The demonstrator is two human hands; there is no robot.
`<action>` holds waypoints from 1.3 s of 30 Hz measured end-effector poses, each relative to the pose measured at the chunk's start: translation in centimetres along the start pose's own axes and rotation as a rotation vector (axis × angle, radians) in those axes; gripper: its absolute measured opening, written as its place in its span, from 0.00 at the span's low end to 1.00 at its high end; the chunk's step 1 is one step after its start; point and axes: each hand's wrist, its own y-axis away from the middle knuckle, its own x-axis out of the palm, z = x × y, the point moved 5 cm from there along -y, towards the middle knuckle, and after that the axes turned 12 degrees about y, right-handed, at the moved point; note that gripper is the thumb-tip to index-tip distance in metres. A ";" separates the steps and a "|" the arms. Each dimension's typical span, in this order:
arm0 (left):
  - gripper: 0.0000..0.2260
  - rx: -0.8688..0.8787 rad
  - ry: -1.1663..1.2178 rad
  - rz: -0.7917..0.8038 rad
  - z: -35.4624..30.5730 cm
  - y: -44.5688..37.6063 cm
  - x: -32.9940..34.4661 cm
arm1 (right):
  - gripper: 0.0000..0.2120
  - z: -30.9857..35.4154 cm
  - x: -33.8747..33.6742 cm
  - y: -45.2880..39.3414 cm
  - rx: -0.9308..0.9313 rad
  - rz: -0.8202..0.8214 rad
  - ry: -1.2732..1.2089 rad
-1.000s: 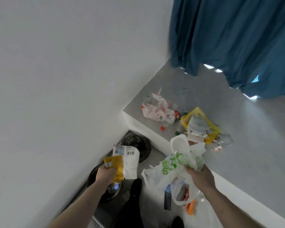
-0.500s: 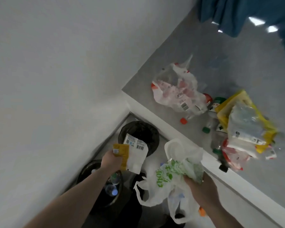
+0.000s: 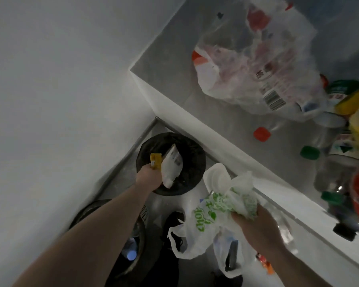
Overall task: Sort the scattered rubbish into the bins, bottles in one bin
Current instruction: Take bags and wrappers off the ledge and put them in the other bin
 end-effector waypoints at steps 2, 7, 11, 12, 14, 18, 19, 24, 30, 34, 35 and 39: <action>0.12 0.016 -0.050 0.020 0.0 -0.6 0.0 | 0.07 0.5 0.4 0.0 0.000 0.017 0.026; 0.11 0.046 -0.110 0.150 -0.6 -1.7 0.8 | 0.11 1.9 0.8 -0.4 0.011 0.010 0.027; 0.33 -0.036 -0.062 0.223 0.0 -3.1 0.0 | 0.09 3.5 1.3 -1.9 0.010 0.039 0.093; 0.33 -0.039 -0.064 0.223 0.6 -3.5 -0.3 | 0.07 4.0 1.6 -2.5 0.014 0.062 0.119; 0.27 -0.040 -0.117 0.219 1.9 -4.0 -1.1 | 0.05 5.1 2.3 -3.9 -0.014 0.088 0.156; 0.21 -0.018 -0.067 0.197 3.9 -4.8 -2.6 | 0.05 8.0 4.8 -7.6 -0.047 0.158 0.178; 0.19 -0.024 -0.036 0.187 4.4 -4.9 -2.9 | 0.06 8.9 5.6 -8.7 -0.058 0.177 0.211; 0.12 -0.062 0.127 0.186 6.7 -5.3 -3.7 | 0.08 12.2 10.9 -13.1 -0.024 0.296 0.240; 0.07 -0.026 0.188 0.253 8.0 -4.5 -3.5 | 0.07 12.0 13.1 -13.9 0.099 0.050 0.172; 0.07 0.043 0.246 0.161 6.7 -3.1 -3.2 | 0.12 10.6 13.7 -14.8 0.137 -0.029 -0.014; 0.05 0.057 0.246 0.185 6.4 -2.8 -2.8 | 0.13 11.4 13.2 -14.7 0.135 -0.075 -0.060; 0.04 0.121 0.146 0.260 6.5 -2.3 -1.4 | 0.10 15.0 11.8 -14.4 0.001 -0.336 -0.093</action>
